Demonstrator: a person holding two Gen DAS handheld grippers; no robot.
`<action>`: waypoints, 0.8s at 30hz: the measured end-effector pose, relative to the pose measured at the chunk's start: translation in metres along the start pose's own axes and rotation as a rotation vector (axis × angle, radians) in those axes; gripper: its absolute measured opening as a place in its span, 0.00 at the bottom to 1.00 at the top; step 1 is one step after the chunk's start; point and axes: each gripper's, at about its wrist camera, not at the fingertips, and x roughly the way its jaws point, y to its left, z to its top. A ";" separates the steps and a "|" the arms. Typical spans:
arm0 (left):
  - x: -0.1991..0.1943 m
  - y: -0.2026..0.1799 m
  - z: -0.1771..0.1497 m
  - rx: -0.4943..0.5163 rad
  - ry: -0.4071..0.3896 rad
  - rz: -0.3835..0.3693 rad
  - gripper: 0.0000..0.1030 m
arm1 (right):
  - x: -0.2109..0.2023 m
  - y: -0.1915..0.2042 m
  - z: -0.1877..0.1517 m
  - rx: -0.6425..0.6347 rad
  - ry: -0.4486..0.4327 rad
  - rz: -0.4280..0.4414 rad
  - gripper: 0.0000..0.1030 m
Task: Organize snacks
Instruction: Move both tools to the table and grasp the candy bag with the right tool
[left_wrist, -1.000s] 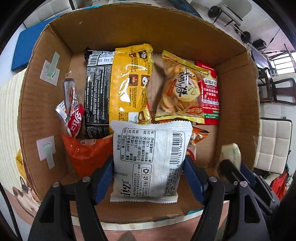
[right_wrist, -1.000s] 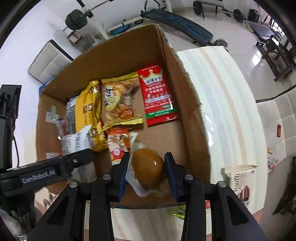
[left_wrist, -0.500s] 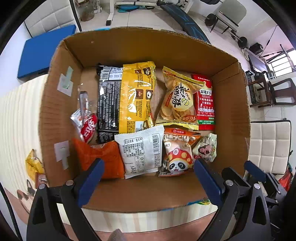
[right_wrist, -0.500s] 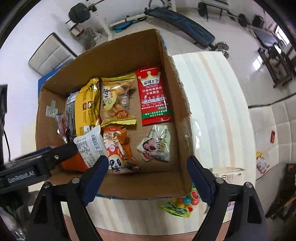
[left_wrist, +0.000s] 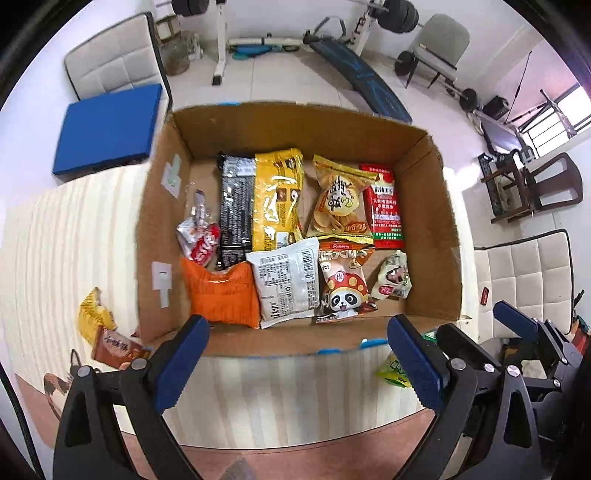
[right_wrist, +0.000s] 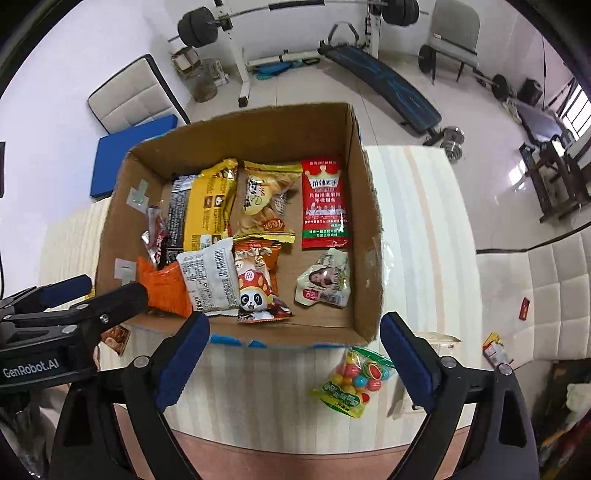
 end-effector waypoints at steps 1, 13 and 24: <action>-0.005 0.000 -0.004 0.002 -0.013 0.000 0.96 | -0.005 0.002 -0.002 -0.007 -0.011 -0.003 0.93; -0.071 0.005 -0.039 -0.016 -0.177 -0.013 0.98 | -0.080 0.017 -0.030 -0.034 -0.149 0.025 0.95; -0.077 0.017 -0.073 -0.067 -0.284 0.089 0.98 | -0.050 -0.028 -0.060 0.158 -0.048 0.096 0.95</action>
